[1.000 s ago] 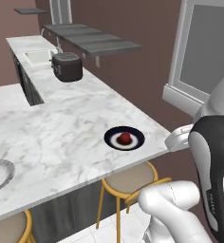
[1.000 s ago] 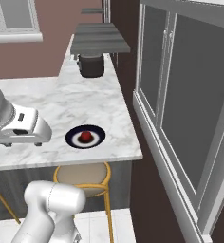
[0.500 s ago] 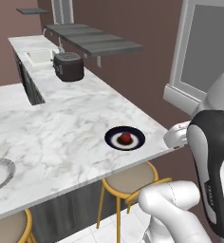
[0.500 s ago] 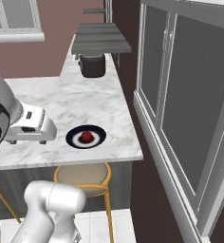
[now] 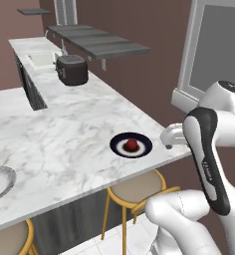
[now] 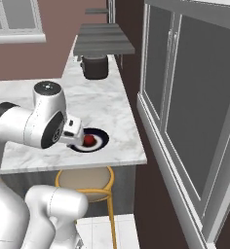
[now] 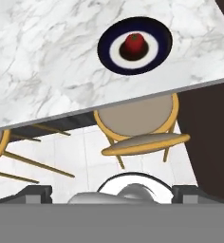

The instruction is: Transport the chicken drumstick and tomato to the fridge. Place the chicken drumstick on the rack containing meat and place the tomato on the rack containing the vegetable, ensuring meats and vegetables are on different racks.

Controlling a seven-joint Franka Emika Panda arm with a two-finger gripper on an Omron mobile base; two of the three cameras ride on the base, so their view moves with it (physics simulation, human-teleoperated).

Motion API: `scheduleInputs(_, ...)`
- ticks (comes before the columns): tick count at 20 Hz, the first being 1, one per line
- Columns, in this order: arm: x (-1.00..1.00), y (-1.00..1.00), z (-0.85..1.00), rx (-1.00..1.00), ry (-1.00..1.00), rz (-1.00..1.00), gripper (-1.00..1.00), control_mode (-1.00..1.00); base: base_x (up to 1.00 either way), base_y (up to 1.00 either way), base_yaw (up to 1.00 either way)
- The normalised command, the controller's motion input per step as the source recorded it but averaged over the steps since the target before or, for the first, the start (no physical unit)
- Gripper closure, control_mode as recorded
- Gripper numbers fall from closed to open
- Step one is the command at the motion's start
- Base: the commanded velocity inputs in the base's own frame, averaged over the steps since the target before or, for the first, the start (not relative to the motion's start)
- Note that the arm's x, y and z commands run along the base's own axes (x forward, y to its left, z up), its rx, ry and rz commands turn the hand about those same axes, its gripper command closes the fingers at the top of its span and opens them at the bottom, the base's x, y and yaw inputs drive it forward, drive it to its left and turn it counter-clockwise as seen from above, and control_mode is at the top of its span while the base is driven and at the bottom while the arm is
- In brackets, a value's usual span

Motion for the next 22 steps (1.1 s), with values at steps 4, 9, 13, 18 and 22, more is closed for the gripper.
scheduleInputs(4,0.64,0.00,-0.24,-0.01,0.00,-0.06,-1.00,-1.00,0.00,0.00,0.00)
scheduleInputs(9,0.48,0.00,-0.23,-0.04,-0.01,-0.01,-1.00,-1.00,0.00,0.00,0.00)
scheduleInputs(13,0.59,0.06,-0.30,-0.01,0.00,-0.04,-1.00,-1.00,0.00,0.00,0.00)
scheduleInputs(18,0.73,0.15,-0.27,0.00,0.00,-0.03,-1.00,-1.00,0.00,0.00,0.00)
scheduleInputs(22,0.82,0.13,-0.35,0.00,0.03,-0.03,-1.00,-1.00,0.00,0.00,0.00)
